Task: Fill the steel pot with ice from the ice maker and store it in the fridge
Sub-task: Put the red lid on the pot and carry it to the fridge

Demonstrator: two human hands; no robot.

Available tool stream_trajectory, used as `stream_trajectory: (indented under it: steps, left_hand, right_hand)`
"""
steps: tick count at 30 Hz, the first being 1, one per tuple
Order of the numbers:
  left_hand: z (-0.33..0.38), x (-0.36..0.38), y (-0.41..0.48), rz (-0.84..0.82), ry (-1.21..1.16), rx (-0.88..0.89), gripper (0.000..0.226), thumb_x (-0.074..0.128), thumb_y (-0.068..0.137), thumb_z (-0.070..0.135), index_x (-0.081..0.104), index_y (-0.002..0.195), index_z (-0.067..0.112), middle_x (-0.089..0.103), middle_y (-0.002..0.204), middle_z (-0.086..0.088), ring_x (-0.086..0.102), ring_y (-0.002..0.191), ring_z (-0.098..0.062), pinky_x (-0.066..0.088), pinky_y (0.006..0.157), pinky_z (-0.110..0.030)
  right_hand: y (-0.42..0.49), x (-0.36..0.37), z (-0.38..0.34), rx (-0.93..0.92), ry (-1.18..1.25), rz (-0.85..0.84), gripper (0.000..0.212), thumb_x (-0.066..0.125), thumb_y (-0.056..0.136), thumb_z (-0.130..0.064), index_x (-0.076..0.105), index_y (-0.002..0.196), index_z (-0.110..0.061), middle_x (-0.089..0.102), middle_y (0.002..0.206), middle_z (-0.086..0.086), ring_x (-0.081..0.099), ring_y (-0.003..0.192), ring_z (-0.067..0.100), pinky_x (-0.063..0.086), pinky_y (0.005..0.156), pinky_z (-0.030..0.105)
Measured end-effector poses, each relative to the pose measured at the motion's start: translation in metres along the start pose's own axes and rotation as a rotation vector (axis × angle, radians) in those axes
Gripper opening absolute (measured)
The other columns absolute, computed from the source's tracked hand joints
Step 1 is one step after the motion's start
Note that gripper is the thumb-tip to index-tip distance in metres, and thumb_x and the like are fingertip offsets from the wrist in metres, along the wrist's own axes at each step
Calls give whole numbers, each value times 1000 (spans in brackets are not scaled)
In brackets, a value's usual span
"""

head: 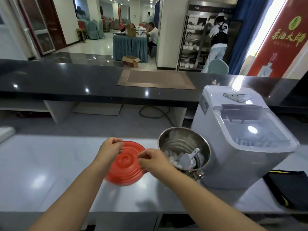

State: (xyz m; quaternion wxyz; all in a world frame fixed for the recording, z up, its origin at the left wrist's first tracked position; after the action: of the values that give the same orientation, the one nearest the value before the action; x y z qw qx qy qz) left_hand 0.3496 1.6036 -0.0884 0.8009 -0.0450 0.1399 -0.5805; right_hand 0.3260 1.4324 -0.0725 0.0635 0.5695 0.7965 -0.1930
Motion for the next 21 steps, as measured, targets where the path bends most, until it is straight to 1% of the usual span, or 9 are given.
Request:
stream_trajectory:
  steps: [3, 5, 7, 8, 9, 12, 15, 19, 21]
  left_hand:
    - [-25, -16, 22, 6, 108, -58, 10, 53, 89, 7, 58, 93, 14, 61, 101, -8, 58, 93, -24, 49, 88, -39]
    - [-34, -24, 30, 8, 179, -106, 12, 54, 88, 9, 57, 98, 13, 59, 98, -6, 57, 94, -25, 48, 83, -37]
    - [-37, -27, 36, 0, 240, -116, 5, 56, 84, 12, 58, 85, 8, 54, 80, -3, 53, 84, -25, 45, 76, -34]
    - [-36, -28, 36, -6, 284, -119, 8, 56, 79, 18, 58, 79, 11, 52, 76, -2, 53, 85, -26, 45, 80, -35]
    - [-39, -29, 38, -11, 329, -123, 14, 55, 74, 23, 59, 82, 12, 55, 79, -3, 55, 90, -29, 46, 87, -38]
    - [-48, -31, 44, -31, 445, -167, 40, 55, 80, 19, 60, 117, 6, 62, 115, -17, 56, 109, -37, 45, 97, -42]
    - [-60, -31, 49, -81, 443, -185, 60, 46, 61, 27, 60, 115, 7, 64, 114, -19, 58, 106, -38, 46, 95, -44]
    - [-65, -34, 51, -56, 382, -239, 37, 50, 85, 8, 53, 121, 4, 58, 115, -19, 54, 110, -39, 44, 95, -41]
    - [-70, -37, 57, -27, 374, -256, 38, 49, 87, 2, 50, 125, 0, 55, 123, -22, 52, 112, -38, 44, 94, -40]
  right_hand:
    - [18, 16, 28, 91, -179, 35, 12, 60, 80, -9, 62, 82, -20, 60, 74, -3, 58, 70, 16, 54, 74, 30]
    - [24, 23, 41, 148, -280, 28, 9, 59, 80, -13, 64, 87, -15, 57, 81, 0, 53, 76, 16, 44, 70, 25]
    - [29, 32, 52, 217, -340, 3, 20, 56, 81, -17, 63, 99, -10, 57, 88, 3, 53, 79, 18, 41, 68, 24]
    - [31, 35, 55, 241, -373, -6, 27, 55, 80, -20, 63, 105, -10, 61, 94, 4, 55, 82, 19, 41, 69, 24]
    - [35, 39, 59, 261, -412, -17, 34, 53, 78, -24, 63, 108, -11, 64, 102, 6, 57, 84, 21, 42, 69, 24]
    - [45, 48, 67, 305, -518, -41, 39, 47, 73, -25, 62, 107, -13, 65, 111, 12, 59, 87, 26, 40, 68, 25]
    - [53, 51, 73, 337, -534, -24, 32, 46, 79, -18, 60, 107, -14, 65, 111, 11, 62, 98, 31, 43, 70, 28]
    - [56, 51, 77, 361, -411, 36, 34, 46, 77, -18, 60, 108, -14, 65, 111, 11, 61, 102, 30, 48, 80, 32]
    - [56, 50, 76, 347, -349, 60, 34, 46, 78, -15, 60, 109, -14, 65, 110, 11, 61, 101, 29, 48, 80, 32]
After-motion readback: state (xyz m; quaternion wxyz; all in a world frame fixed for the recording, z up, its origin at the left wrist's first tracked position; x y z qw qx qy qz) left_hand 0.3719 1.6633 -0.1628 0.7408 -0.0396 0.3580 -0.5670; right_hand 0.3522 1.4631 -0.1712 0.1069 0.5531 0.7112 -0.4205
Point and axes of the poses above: each hand's wrist, its own y-axis towards the middle knuckle, its own x-axis out of the palm, z = x × y, the point moved 5 cm from there along y, towards the middle knuckle
